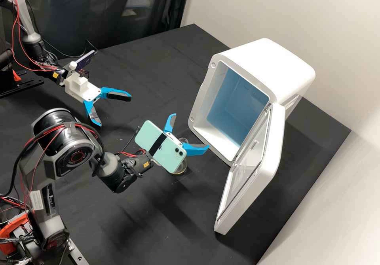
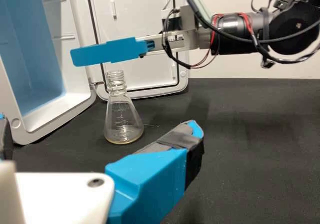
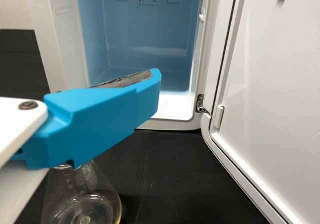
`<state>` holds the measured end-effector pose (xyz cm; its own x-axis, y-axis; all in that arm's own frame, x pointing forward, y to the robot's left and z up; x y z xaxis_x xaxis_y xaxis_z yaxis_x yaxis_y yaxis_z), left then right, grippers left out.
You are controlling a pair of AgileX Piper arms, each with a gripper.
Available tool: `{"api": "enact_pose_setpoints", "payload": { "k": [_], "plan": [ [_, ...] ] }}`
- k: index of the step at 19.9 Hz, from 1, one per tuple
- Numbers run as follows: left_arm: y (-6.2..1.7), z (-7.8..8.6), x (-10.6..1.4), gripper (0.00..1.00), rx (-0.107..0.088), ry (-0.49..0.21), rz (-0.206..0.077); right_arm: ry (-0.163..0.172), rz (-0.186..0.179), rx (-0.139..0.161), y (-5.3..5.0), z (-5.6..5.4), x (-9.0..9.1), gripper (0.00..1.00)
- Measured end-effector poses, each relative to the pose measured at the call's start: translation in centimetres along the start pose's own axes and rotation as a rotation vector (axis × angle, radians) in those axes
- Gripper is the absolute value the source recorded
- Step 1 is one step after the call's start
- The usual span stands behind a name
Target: Place the flask in the incubator
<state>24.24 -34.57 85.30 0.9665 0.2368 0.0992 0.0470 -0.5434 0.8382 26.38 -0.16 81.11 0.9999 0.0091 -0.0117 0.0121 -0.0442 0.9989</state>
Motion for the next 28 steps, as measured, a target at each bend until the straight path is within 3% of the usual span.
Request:
{"api": "enact_pose_setpoints", "payload": {
  "k": [2, 8, 14, 17, 22, 28],
  "plan": [
    [0.0, 0.0, 0.0, 1.0, 0.0, 0.0, 0.0, 0.007, 0.002, 0.0, -0.1, 0.0, -0.2, 1.0],
    [0.0, 0.0, 0.0, 1.0, 0.0, 0.0, 0.0, -0.038, -0.057, 0.007, -1.5, 1.1, -0.8, 1.0],
    [0.0, 0.0, 0.0, 1.0, 0.0, 0.0, 0.0, -0.054, -0.141, -0.038, -3.6, 1.6, -0.9, 1.0],
    [0.0, 0.0, 0.0, 1.0, 0.0, 0.0, 0.0, -0.09, -0.177, -0.05, -4.7, 2.3, -0.8, 1.0],
    [0.0, 0.0, 0.0, 1.0, 0.0, 0.0, 0.0, -0.133, -0.199, -0.063, -5.9, 3.3, 0.0, 1.0],
    [-0.21, 0.0, -0.2, 1.0, -0.002, 0.002, -0.01, -0.164, -0.19, -0.076, -6.5, 4.2, 1.2, 1.0]
  ]
}}
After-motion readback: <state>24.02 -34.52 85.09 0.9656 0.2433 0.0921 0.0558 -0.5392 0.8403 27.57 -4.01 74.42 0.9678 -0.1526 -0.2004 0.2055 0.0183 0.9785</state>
